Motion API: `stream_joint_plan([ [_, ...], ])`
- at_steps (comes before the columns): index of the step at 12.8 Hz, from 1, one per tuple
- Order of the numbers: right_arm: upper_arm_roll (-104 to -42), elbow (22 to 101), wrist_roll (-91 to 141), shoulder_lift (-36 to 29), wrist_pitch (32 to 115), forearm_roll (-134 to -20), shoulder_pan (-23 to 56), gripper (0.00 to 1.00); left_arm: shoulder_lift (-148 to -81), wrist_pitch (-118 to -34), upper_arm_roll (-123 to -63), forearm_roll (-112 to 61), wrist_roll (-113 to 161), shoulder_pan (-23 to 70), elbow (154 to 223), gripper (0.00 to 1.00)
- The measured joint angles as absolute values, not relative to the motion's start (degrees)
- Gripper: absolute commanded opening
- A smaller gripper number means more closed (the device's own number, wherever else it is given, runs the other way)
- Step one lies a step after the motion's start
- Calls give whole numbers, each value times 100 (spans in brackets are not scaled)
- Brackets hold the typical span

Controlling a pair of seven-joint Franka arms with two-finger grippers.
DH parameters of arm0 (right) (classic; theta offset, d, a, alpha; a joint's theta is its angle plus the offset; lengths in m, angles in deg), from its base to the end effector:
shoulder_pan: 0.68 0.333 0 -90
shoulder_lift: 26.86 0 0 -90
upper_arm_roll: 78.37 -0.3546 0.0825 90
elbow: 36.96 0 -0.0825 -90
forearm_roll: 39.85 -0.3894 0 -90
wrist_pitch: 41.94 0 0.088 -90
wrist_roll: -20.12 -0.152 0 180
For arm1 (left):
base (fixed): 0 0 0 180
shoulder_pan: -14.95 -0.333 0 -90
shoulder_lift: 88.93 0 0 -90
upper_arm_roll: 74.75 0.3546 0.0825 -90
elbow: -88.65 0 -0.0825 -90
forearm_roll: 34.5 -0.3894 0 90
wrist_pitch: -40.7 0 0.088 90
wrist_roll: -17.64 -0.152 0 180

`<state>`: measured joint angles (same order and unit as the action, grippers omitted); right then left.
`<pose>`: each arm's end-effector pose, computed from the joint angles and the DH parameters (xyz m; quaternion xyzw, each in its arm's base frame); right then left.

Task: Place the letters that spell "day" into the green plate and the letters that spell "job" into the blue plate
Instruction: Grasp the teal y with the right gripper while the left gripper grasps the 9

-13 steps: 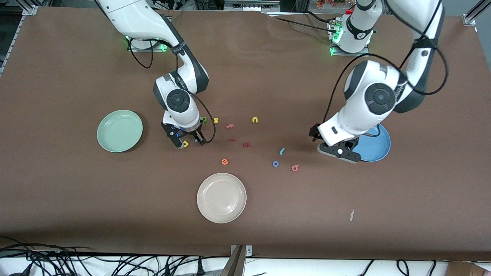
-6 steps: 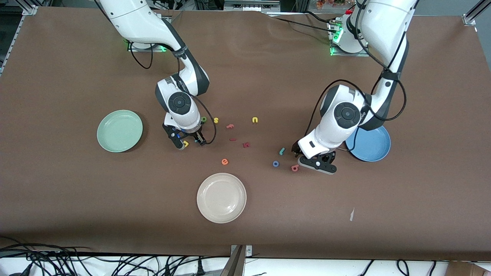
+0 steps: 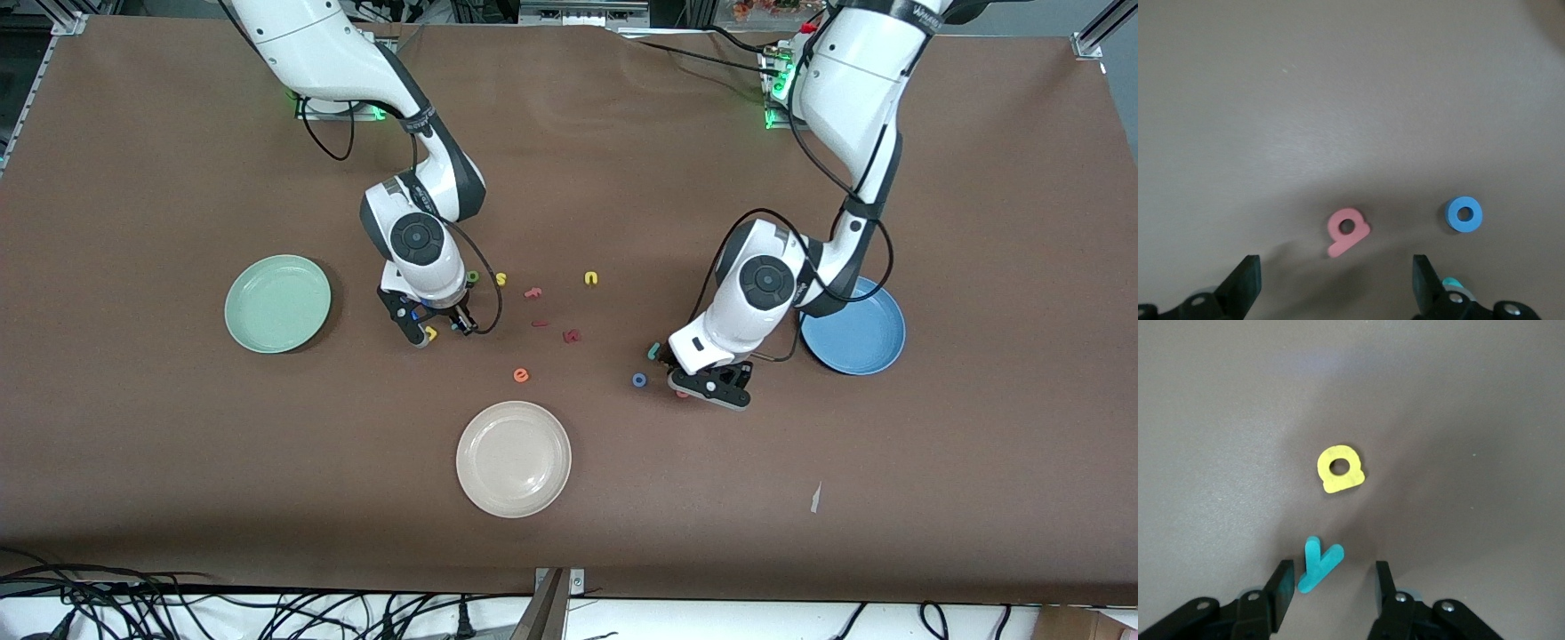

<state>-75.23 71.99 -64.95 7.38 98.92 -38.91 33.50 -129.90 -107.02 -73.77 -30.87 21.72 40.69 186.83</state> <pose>0.5558 0.3350 0.1625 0.8954 -0.4443 0.0069 0.0278 0.6546 -0.3037 0.1689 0.9848 -0.1564 0.0691 0.0316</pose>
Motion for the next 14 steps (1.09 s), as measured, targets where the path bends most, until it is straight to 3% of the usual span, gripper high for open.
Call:
stream_joint_plan([
  [7, -7523, 7198, -6494, 762, 9895, -3758, 3360, 45, -13239, -10794, -7199, -3087, 2172, 4258, 18509, 98],
  [8, -7523, 7198, -6494, 763, 9896, -3728, 3364, 41, -13248, -10794, -7197, -3087, 2170, 4261, 18481, 99],
  [10, -7523, 7197, -6494, 762, 9902, -3684, 3371, 14, -13315, -10794, -7177, -3087, 2169, 4303, 18424, 99],
  [11, -7523, 7187, -6494, 762, 9911, -3676, 3374, 13, -13368, -10800, -7150, -3087, 2169, 4342, 18383, 98],
  [12, -7523, 7180, -6491, 763, 9911, -3671, 3378, 13, -13419, -10818, -7126, -3087, 2162, 4377, 18343, 95],
  [14, -7522, 7170, -6483, 763, 9910, -3665, 3385, 13, -13479, -10834, -7046, -3087, 2004, 4418, 18290, 77],
])
